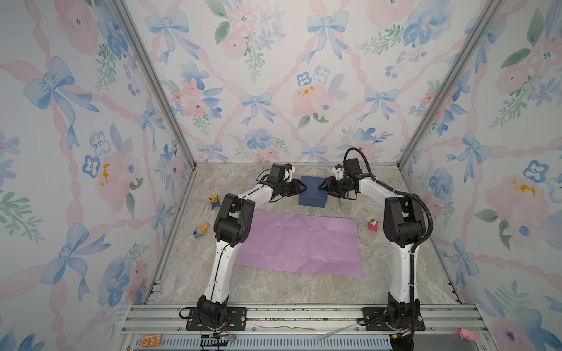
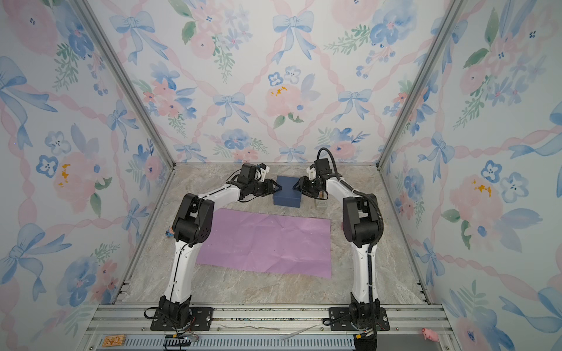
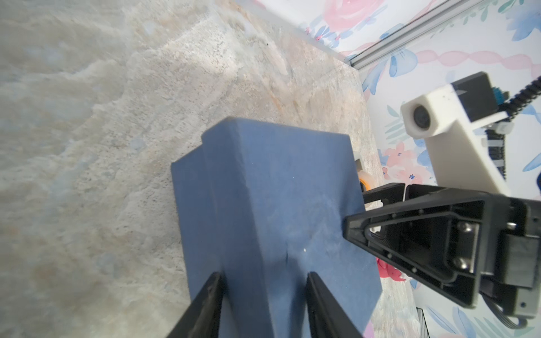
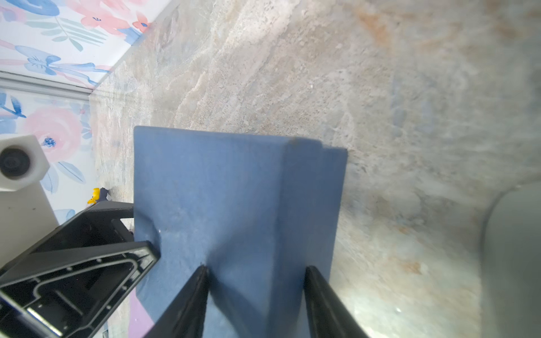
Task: Wrap a gift box in wrapping paper
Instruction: Pick up the gift box from the bottom-right of the table.
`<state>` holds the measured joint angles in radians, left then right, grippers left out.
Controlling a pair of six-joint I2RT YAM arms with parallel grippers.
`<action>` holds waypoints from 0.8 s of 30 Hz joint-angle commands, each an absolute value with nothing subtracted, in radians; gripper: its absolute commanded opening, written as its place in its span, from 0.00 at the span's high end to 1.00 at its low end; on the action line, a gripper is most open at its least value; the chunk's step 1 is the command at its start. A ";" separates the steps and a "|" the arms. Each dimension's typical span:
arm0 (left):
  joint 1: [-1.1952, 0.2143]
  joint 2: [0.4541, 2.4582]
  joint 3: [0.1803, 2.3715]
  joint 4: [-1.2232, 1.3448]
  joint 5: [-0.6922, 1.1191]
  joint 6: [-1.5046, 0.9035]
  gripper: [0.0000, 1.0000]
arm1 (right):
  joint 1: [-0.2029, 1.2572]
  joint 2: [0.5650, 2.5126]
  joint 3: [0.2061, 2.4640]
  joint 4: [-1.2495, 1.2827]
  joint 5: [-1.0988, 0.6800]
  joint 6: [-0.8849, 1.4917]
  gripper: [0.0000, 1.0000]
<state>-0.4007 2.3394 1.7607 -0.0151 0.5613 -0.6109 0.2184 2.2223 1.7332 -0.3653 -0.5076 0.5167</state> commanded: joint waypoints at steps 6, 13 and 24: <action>-0.456 2.217 1.677 -0.031 0.530 -0.584 0.53 | 0.282 2.127 1.637 -0.294 -0.533 0.558 0.51; -0.474 2.120 1.587 -0.021 0.502 -0.584 0.53 | 0.303 2.014 1.526 -0.245 -0.516 0.583 0.51; -0.493 1.947 1.382 0.057 0.461 -0.643 0.53 | 0.363 1.876 1.422 -0.276 -0.473 0.603 0.51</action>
